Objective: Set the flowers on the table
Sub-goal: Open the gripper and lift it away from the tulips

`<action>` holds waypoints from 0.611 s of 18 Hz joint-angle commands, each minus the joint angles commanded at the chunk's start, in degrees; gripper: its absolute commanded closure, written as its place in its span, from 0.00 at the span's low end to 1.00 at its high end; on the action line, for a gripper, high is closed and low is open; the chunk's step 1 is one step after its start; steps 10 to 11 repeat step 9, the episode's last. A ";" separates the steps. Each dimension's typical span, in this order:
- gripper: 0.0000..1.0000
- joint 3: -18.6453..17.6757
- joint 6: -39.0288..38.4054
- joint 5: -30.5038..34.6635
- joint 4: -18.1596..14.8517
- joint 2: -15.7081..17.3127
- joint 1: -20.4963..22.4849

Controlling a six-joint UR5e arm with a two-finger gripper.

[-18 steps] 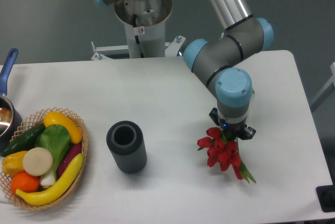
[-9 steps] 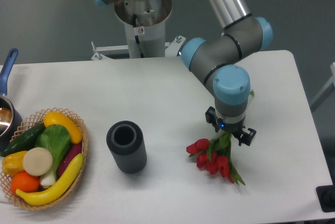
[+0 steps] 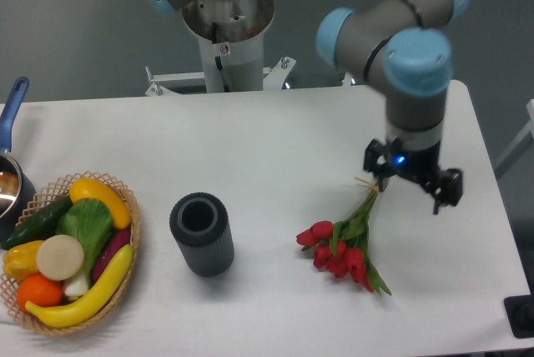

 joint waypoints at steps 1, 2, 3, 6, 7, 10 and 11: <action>0.00 -0.17 2.82 -0.27 -2.11 1.06 1.14; 0.00 -0.35 5.20 -0.27 -3.96 2.20 2.20; 0.00 -0.53 7.39 -0.36 -5.46 3.17 3.60; 0.00 -0.62 15.04 -1.50 -9.42 4.84 6.77; 0.00 -0.62 15.67 -1.59 -9.43 4.93 6.95; 0.00 -0.62 15.77 -1.85 -9.43 4.93 6.96; 0.00 -0.62 15.77 -1.85 -9.43 4.93 6.96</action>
